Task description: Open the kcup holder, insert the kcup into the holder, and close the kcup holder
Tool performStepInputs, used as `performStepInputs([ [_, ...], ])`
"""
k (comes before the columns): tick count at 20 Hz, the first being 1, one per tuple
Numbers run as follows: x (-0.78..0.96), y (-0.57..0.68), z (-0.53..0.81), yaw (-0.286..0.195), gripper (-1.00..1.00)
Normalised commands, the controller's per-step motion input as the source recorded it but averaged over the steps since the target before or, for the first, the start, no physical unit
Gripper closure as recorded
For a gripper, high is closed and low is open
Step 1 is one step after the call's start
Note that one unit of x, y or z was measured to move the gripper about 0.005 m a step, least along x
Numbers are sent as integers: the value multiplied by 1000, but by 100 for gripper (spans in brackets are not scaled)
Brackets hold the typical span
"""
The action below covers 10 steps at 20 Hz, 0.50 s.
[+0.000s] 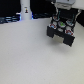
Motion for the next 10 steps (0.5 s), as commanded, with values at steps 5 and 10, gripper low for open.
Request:
performStepInputs([
  [5,575,-418,169,34,-100],
  [10,664,-397,115,16,-100],
])
